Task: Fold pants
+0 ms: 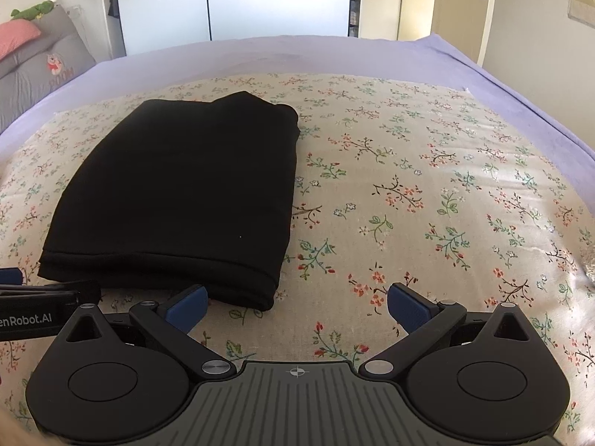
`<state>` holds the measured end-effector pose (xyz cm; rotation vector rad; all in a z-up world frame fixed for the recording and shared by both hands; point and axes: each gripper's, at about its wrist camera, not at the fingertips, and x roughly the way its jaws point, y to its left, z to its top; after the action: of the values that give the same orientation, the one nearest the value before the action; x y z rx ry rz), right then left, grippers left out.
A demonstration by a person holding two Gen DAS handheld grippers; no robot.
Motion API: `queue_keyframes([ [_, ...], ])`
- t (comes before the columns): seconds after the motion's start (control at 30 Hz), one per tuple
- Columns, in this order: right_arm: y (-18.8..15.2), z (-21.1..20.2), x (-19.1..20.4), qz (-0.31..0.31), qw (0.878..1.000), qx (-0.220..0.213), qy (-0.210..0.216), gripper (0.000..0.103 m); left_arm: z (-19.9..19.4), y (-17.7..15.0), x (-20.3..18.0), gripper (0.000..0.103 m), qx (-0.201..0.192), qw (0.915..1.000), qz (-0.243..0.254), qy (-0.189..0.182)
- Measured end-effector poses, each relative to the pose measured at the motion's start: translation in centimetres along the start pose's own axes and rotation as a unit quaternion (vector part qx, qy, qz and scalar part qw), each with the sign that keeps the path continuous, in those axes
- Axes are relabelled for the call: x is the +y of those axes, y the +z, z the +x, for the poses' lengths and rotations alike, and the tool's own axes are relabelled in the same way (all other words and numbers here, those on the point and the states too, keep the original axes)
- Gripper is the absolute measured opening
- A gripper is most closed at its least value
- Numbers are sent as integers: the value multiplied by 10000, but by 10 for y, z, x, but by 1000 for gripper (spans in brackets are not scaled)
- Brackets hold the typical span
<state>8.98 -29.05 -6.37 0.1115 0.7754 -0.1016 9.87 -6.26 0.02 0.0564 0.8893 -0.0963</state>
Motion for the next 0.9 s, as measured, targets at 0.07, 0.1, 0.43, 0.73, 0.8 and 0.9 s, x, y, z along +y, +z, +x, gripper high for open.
queue_keyframes([
  [0.07, 0, 0, -1, 5, 10000, 11, -9, 103, 0, 0, 1, 103, -4, 10000, 5, 12],
  [0.1, 0, 0, -1, 16, 10000, 12, -13, 103, 0, 0, 1, 103, 0, 10000, 6, 14],
  [0.43, -2, 1, -1, -1, 10000, 3, -61, 103, -2, -1, 1, 103, -46, 10000, 69, -14],
  [0.73, -1, -1, -2, 21, 10000, -8, -29, 103, -2, -3, -1, 103, -56, 9999, 124, 46],
  [0.8, 0, -3, -2, 43, 10000, -20, -15, 103, -2, -3, -2, 103, -54, 9999, 141, 39],
  [0.9, 0, -6, -2, 31, 10000, -64, 5, 103, -3, -4, -2, 103, -75, 9998, 165, 34],
])
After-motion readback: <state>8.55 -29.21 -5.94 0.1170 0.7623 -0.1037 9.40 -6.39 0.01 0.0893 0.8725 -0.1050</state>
